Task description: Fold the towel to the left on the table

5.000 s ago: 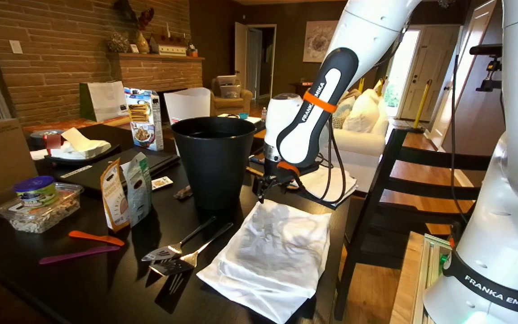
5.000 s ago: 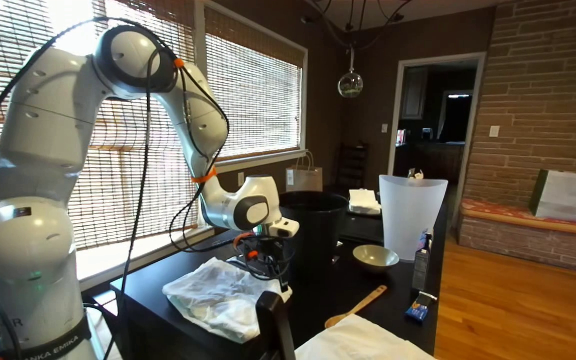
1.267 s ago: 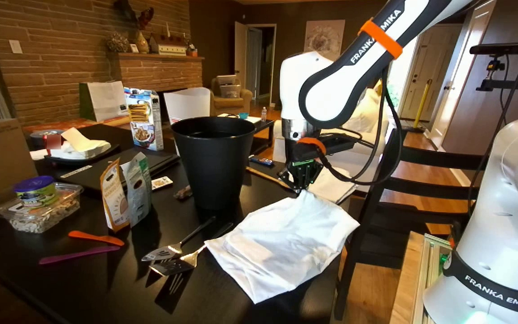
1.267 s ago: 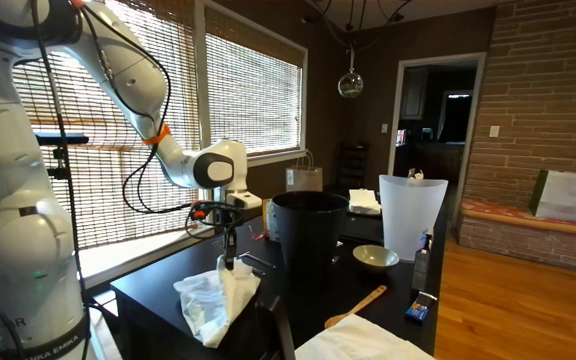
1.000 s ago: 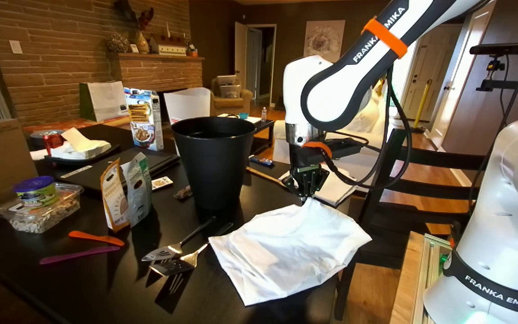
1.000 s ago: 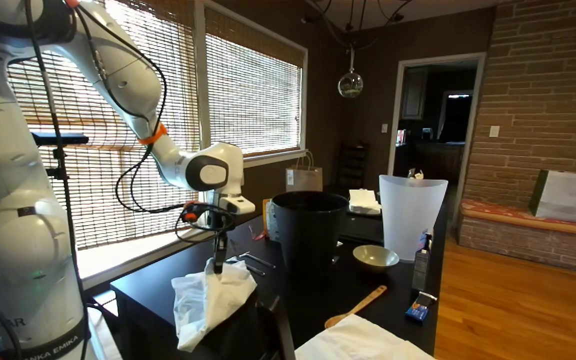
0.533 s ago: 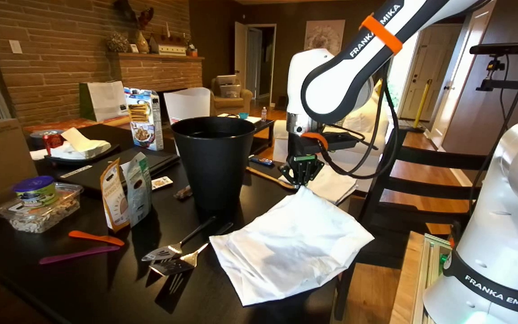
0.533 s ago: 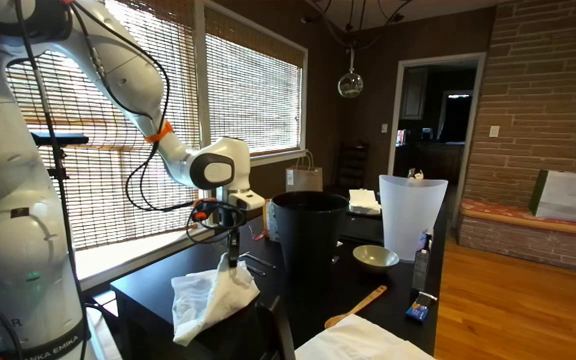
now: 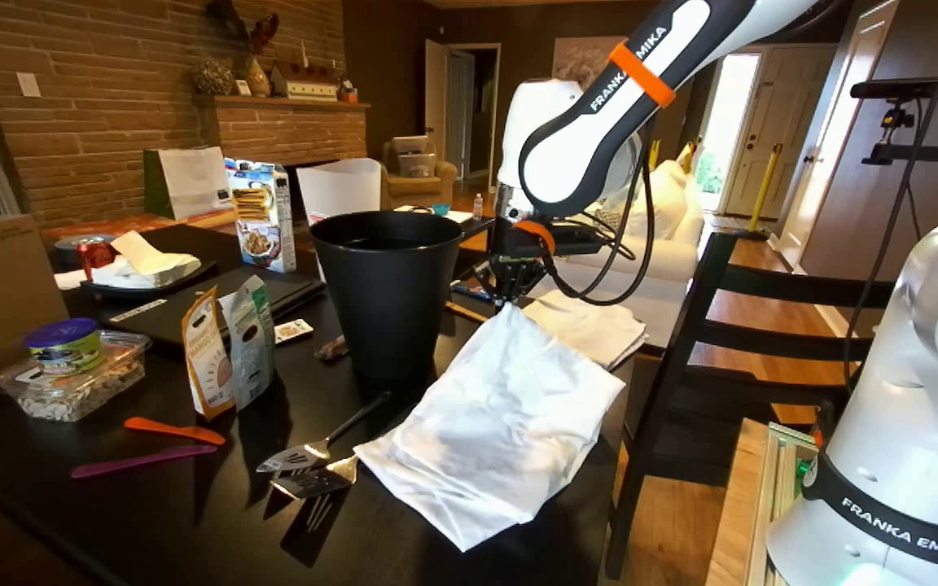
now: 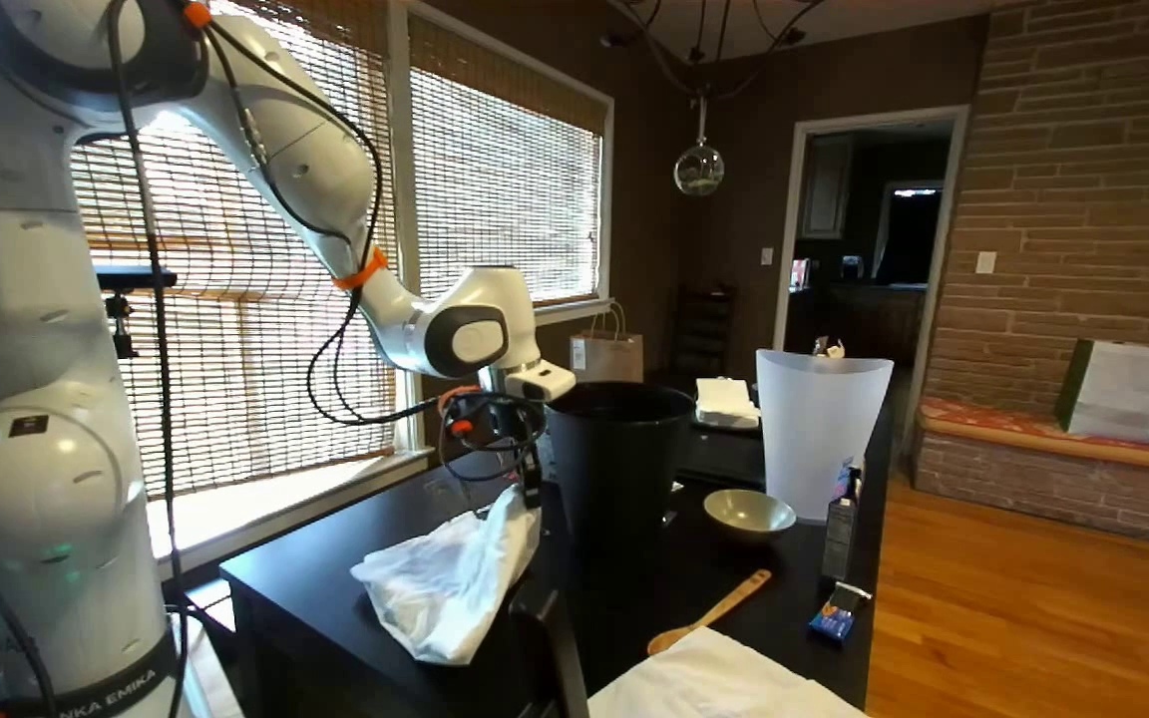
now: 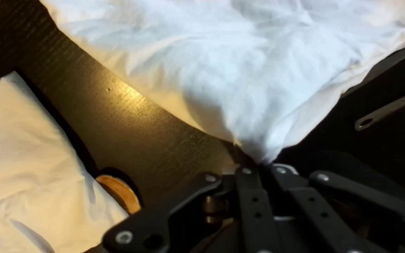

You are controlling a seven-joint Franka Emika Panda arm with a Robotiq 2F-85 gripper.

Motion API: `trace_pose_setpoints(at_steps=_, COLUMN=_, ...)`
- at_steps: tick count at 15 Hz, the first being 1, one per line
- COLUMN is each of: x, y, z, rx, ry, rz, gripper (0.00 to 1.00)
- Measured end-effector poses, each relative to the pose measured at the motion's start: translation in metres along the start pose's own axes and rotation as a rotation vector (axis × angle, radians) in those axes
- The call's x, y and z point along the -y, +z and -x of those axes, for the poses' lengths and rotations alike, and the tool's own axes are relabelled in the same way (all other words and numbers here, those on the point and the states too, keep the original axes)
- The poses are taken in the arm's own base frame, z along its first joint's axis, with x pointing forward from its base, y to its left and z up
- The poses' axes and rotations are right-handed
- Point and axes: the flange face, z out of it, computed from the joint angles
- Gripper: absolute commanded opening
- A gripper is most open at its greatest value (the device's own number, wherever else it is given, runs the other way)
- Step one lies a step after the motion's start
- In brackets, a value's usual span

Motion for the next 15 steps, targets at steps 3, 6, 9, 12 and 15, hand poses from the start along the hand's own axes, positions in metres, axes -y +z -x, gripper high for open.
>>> trace_pose_setpoints(at_steps=3, x=0.002, y=0.005, z=-0.023, rx=-0.044, ry=-0.008, rz=-0.002, gripper=0.01)
trace_pose_setpoints(at_steps=6, x=-0.005, y=0.002, z=-0.047, rx=-0.088, ry=0.018, rz=-0.011, gripper=0.01)
trace_pose_setpoints(at_steps=9, x=-0.009, y=-0.001, z=-0.056, rx=-0.096, ry=0.033, rz=-0.012, gripper=0.01)
trace_pose_setpoints(at_steps=12, x=-0.002, y=0.0, z=-0.048, rx=-0.056, ry=0.026, rz=-0.01, gripper=0.01)
trace_pose_setpoints(at_steps=15, x=0.007, y=-0.008, z=-0.033, rx=-0.012, ry=-0.008, rz=-0.015, gripper=0.01)
